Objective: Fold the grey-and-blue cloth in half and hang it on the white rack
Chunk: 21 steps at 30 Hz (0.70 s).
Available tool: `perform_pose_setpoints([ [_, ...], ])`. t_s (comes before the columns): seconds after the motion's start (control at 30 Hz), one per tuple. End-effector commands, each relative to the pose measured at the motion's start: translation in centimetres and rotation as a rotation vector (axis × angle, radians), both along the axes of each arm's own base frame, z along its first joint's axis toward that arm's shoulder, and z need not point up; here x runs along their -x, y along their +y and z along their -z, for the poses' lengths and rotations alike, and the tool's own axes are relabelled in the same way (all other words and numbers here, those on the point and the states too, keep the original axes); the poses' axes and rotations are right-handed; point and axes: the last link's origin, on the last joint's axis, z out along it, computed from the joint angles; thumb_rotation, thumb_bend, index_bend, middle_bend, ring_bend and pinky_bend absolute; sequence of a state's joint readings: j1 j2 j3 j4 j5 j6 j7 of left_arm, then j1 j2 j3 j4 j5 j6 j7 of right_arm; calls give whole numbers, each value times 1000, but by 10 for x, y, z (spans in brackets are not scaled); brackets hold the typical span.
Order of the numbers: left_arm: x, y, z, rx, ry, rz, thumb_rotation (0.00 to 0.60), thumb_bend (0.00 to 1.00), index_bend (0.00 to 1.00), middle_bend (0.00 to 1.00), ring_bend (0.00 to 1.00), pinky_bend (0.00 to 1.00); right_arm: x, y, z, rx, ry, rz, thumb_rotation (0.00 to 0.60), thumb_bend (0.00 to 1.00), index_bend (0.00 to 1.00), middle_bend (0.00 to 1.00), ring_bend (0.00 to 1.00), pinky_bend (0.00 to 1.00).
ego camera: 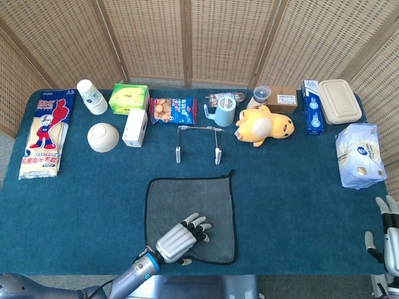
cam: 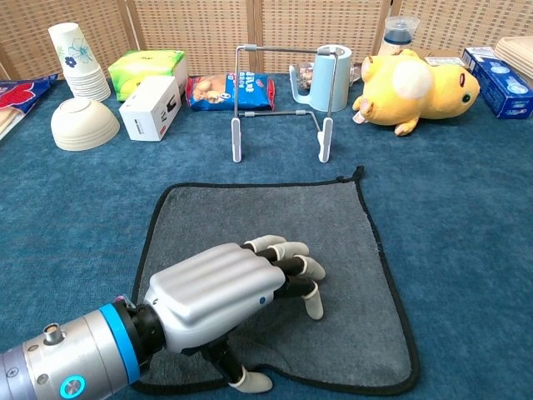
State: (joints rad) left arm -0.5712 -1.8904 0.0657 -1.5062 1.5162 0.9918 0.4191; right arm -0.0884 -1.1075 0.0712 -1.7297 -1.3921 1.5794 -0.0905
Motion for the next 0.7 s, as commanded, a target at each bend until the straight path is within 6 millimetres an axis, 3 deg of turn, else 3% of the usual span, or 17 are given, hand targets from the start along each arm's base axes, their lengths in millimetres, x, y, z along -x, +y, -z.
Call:
perform_pose_setpoints([
  [0.03,0,0,0,0,-5,-3,600,388,331,178,33,26,0,0,0,-1,0,1,600,420,0,0,0,0],
  [0.33,1,1,0,0,-9,-6,600,490,406,203,41,32,0,-1,1,-3,0,3,600,421,0,0,0,0],
  [0.7,1,2,-1,0,-27,-16,600,490,477,233,60,38,-1,-1,1,-4,4,3,600,420,0,0,0,0],
])
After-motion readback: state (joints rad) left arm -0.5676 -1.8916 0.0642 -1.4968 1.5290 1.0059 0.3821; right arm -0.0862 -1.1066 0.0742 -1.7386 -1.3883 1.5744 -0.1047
